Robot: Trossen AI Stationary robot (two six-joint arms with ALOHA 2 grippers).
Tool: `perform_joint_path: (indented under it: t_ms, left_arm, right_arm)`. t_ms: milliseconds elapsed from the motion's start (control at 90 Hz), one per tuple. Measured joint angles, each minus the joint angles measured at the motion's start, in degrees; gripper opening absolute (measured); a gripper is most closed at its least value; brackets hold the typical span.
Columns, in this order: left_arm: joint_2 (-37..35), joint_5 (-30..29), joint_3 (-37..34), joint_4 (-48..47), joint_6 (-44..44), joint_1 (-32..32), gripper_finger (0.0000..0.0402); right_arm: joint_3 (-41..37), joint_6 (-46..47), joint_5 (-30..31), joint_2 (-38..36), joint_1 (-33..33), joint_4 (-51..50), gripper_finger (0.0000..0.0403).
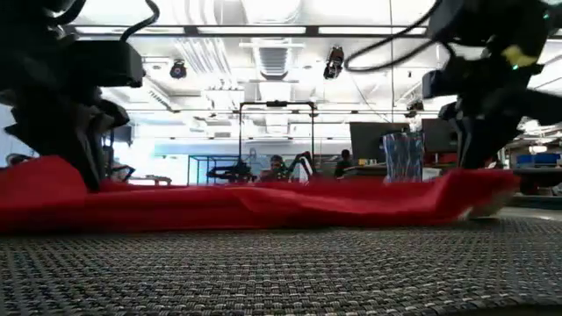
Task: Set table place
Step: Fold the red table napkin
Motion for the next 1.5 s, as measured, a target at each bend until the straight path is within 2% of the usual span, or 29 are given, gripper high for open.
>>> perform_joint_path:
  t_ms: [144,267,322,378,433,500,633,756,911,1044,1156,1333,1411,1500]
  left_arm:
    - [-0.1,0.0,2.1,-4.0,0.3,0.2,0.01]
    - [-0.3,1.6,8.7,-10.6,-0.5,0.2,0.0148]
    - [-0.4,1.6,12.0,-12.8,-2.6,-0.2,0.0164]
    - [-0.4,1.7,13.8,-12.1,-4.6,-1.0,0.0177]
    - [-0.4,2.8,14.4,-9.9,-5.2,-2.2,0.0185]
    - [-0.4,3.0,14.0,-7.3,-5.6,-3.8,0.019]
    - [0.6,1.4,10.0,-2.3,-8.5,-5.9,0.0185]
    - [2.3,1.4,6.9,1.1,-9.4,-6.1,0.0168]
    - [3.5,2.8,3.4,1.0,-11.7,-6.1,0.0141]
    - [3.5,7.0,0.1,0.8,-17.7,-7.4,0.0118]
    - [3.5,7.6,-2.1,0.7,-21.2,-8.7,0.0103]
    - [2.3,7.5,1.6,0.1,-21.5,-8.5,0.0084]
    - [1.5,5.5,5.3,0.7,-20.9,-8.6,0.0078]
    - [1.5,-2.9,8.3,2.7,-17.7,-8.6,0.0076]
  right_arm:
    - [2.3,-3.4,-0.1,0.3,-2.2,-2.4,0.0103]
    - [7.5,-6.3,-0.8,-0.3,-3.0,-8.5,0.0155]
    - [9.1,-7.8,-4.7,-1.1,-2.9,-8.1,0.0173]
    - [9.3,-9.5,-11.8,-1.9,-2.5,-4.9,0.0185]
    - [8.4,-10.7,-18.5,-2.1,-1.9,1.0,0.0192]
    - [6.0,-12.0,-22.4,-1.9,-0.7,8.2,0.0195]
    - [-0.8,-14.1,-22.7,1.5,1.1,24.1,0.0191]
    - [-4.9,-14.2,-22.4,6.3,1.1,33.9,0.0178]
    - [-5.7,-15.2,-16.3,11.5,1.1,29.7,0.0157]
    - [-5.2,-14.7,-13.4,12.0,1.1,23.6,0.0139]
    - [-5.4,-15.0,-12.1,11.0,1.1,21.0,0.0128]
    - [-1.5,-15.2,-12.2,7.5,1.1,19.1,0.0117]
    - [1.0,-15.3,-12.3,5.8,1.1,21.0,0.0114]
    - [1.1,-16.3,-12.5,5.6,1.1,24.2,0.0109]
